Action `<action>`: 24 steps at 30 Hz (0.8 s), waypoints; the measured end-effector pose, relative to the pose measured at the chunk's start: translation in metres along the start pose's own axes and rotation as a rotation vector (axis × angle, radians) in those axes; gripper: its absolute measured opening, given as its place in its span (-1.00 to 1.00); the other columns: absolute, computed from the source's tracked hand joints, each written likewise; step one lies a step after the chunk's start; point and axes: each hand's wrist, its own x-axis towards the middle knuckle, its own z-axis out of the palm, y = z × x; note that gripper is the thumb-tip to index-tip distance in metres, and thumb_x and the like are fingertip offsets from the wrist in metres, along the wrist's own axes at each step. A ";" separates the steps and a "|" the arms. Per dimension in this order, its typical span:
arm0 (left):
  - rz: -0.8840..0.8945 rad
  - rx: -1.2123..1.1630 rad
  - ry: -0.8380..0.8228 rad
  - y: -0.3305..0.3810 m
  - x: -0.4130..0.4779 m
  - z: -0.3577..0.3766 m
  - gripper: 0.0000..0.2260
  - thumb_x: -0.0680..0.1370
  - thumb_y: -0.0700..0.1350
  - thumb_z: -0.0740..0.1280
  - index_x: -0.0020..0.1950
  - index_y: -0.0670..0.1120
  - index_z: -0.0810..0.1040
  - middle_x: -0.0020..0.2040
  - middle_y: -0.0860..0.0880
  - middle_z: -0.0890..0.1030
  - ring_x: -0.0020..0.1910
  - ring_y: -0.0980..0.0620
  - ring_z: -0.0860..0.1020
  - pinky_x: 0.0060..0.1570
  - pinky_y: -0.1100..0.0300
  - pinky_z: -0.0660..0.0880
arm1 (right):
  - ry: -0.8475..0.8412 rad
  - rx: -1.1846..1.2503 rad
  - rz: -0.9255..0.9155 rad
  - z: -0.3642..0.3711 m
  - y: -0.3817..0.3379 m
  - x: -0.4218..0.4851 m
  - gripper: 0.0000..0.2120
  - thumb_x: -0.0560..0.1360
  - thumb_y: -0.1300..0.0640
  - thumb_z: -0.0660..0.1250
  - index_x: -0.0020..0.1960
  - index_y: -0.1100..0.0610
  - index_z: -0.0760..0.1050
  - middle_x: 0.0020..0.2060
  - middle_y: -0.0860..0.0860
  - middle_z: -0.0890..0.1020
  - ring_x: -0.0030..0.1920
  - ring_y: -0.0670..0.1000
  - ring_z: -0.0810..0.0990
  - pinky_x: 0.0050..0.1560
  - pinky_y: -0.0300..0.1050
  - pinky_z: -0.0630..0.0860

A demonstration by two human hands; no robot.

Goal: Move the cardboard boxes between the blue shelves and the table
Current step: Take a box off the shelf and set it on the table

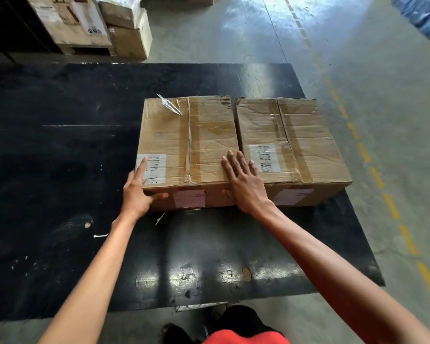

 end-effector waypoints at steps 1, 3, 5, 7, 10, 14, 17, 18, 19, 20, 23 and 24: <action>0.000 -0.001 -0.001 0.000 0.002 0.001 0.08 0.24 -0.14 0.70 0.65 0.07 0.20 0.49 -0.17 0.39 0.44 -0.16 0.42 0.45 0.14 0.29 | 0.004 0.012 -0.005 0.001 0.003 0.000 -0.13 0.67 -0.09 0.25 0.68 0.12 -0.27 0.66 0.14 -0.25 0.66 0.18 -0.28 0.65 0.17 -0.14; 0.000 -0.004 -0.013 0.001 0.006 0.001 0.08 0.24 -0.15 0.71 0.65 0.09 0.21 0.49 -0.14 0.40 0.41 -0.12 0.45 0.38 0.26 0.27 | 0.014 0.031 -0.008 0.004 0.006 -0.002 -0.15 0.67 -0.09 0.23 0.68 0.12 -0.26 0.66 0.14 -0.26 0.65 0.18 -0.29 0.65 0.14 -0.19; -0.006 -0.008 -0.025 0.002 0.008 0.000 0.08 0.23 -0.15 0.71 0.64 0.10 0.22 0.50 -0.12 0.40 0.37 -0.06 0.48 0.31 0.39 0.26 | 0.029 0.048 -0.008 0.007 0.006 -0.005 -0.18 0.68 -0.07 0.21 0.68 0.13 -0.26 0.66 0.15 -0.25 0.65 0.19 -0.30 0.65 0.14 -0.22; -0.017 -0.011 -0.025 0.003 0.008 0.001 0.08 0.23 -0.14 0.71 0.64 0.11 0.22 0.50 -0.11 0.41 0.34 -0.01 0.48 0.25 0.46 0.26 | 0.040 0.063 -0.015 0.008 0.006 -0.007 -0.20 0.69 -0.04 0.20 0.68 0.14 -0.24 0.66 0.15 -0.24 0.65 0.20 -0.30 0.65 0.14 -0.22; -0.035 0.012 -0.011 0.007 0.002 0.002 0.08 0.23 -0.12 0.71 0.64 0.12 0.22 0.47 -0.13 0.43 0.37 -0.08 0.47 0.31 0.29 0.29 | 0.044 0.064 -0.026 0.008 0.008 -0.010 -0.21 0.69 -0.01 0.19 0.68 0.16 -0.24 0.66 0.17 -0.24 0.65 0.20 -0.31 0.65 0.14 -0.22; -0.080 -0.006 -0.023 0.021 -0.010 0.001 0.07 0.26 -0.15 0.70 0.65 0.08 0.19 0.48 -0.17 0.40 0.40 -0.11 0.46 0.37 0.16 0.34 | 0.013 0.104 -0.034 0.003 0.010 -0.011 -0.19 0.67 -0.05 0.20 0.69 0.16 -0.22 0.66 0.17 -0.24 0.65 0.19 -0.32 0.65 0.15 -0.21; -0.118 0.072 0.000 0.033 -0.024 -0.008 0.02 0.34 -0.15 0.66 0.66 0.02 0.16 0.58 -0.21 0.30 0.55 -0.18 0.31 0.53 0.00 0.26 | 0.034 0.196 -0.055 -0.007 0.002 -0.009 -0.29 0.71 -0.07 0.08 0.69 0.16 -0.18 0.66 0.15 -0.22 0.65 0.14 -0.32 0.64 0.17 -0.25; -0.125 0.118 0.034 0.036 -0.032 -0.013 -0.02 0.38 -0.10 0.64 0.66 0.02 0.16 0.61 -0.21 0.25 0.59 -0.18 0.23 0.56 -0.03 0.21 | 0.063 0.218 -0.081 -0.011 -0.006 -0.007 -0.32 0.72 -0.08 0.04 0.69 0.15 -0.17 0.66 0.14 -0.22 0.65 0.13 -0.32 0.64 0.17 -0.26; -0.130 0.163 0.074 0.037 -0.042 -0.020 -0.08 0.42 -0.05 0.61 0.66 0.04 0.17 0.63 -0.19 0.21 0.62 -0.17 0.17 0.56 -0.04 0.18 | 0.083 0.245 -0.113 -0.017 -0.017 -0.004 -0.34 0.73 -0.09 0.01 0.69 0.14 -0.17 0.66 0.13 -0.22 0.65 0.12 -0.32 0.64 0.16 -0.27; -0.137 0.202 0.114 0.036 -0.054 -0.028 -0.13 0.45 -0.01 0.57 0.66 0.05 0.18 0.65 -0.16 0.18 0.63 -0.14 0.13 0.56 -0.04 0.17 | 0.092 0.273 -0.149 -0.022 -0.031 0.000 -0.36 0.74 -0.09 -0.01 0.69 0.14 -0.16 0.66 0.12 -0.21 0.65 0.11 -0.32 0.64 0.14 -0.28; -0.189 0.273 0.213 0.026 -0.098 -0.059 -0.22 0.50 0.05 0.52 0.64 0.06 0.22 0.66 -0.10 0.16 0.65 -0.09 0.08 0.54 -0.04 0.20 | 0.126 0.317 -0.281 -0.039 -0.089 0.010 -0.38 0.75 -0.07 -0.03 0.70 0.13 -0.15 0.67 0.09 -0.17 0.66 0.08 -0.29 0.65 0.10 -0.28; -0.216 0.297 0.241 0.021 -0.115 -0.072 -0.23 0.50 0.05 0.51 0.64 0.05 0.24 0.66 -0.10 0.16 0.65 -0.08 0.08 0.54 -0.04 0.20 | 0.128 0.329 -0.329 -0.044 -0.113 0.013 -0.39 0.75 -0.06 -0.03 0.70 0.13 -0.14 0.68 0.09 -0.15 0.66 0.07 -0.28 0.65 0.10 -0.27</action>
